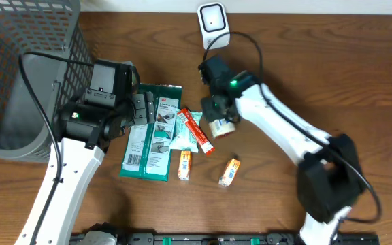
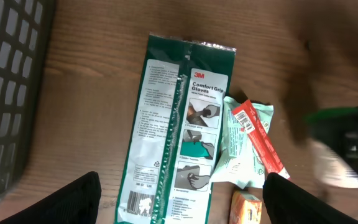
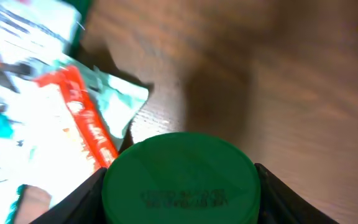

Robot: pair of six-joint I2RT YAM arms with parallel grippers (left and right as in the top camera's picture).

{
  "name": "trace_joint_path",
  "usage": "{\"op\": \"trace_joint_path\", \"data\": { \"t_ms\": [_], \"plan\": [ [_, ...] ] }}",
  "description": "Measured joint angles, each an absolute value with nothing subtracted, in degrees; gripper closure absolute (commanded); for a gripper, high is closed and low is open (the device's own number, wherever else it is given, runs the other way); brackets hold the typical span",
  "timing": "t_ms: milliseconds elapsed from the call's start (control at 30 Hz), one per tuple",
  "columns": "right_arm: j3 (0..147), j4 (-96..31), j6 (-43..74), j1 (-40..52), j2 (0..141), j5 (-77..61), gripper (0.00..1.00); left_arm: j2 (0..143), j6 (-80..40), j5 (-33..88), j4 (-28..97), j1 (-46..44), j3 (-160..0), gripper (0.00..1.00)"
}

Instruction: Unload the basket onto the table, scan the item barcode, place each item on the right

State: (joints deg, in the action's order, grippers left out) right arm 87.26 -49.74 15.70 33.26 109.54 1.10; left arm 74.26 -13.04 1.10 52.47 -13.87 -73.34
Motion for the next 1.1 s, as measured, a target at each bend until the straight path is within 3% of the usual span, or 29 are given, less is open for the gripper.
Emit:
{"op": "trace_joint_path", "data": {
  "t_ms": [333,633,833,1100],
  "plan": [
    [86.87,-37.01,12.99,29.89,103.04,4.95,0.63,74.26,-13.04,1.1,52.47,-13.87,-73.34,0.16],
    [72.03,-7.68,15.42,29.95,103.07,6.66,0.68,74.26,-13.04,1.1,52.47,-13.87,-73.34,0.16],
    [63.96,4.93,15.25,31.9,103.79,12.71,0.73,74.26,-13.04,1.1,52.47,-13.87,-73.34,0.16],
    [62.89,7.53,14.41,33.82,107.02,13.98,0.77,74.26,-13.04,1.1,52.47,-13.87,-73.34,0.16]
  ]
}}
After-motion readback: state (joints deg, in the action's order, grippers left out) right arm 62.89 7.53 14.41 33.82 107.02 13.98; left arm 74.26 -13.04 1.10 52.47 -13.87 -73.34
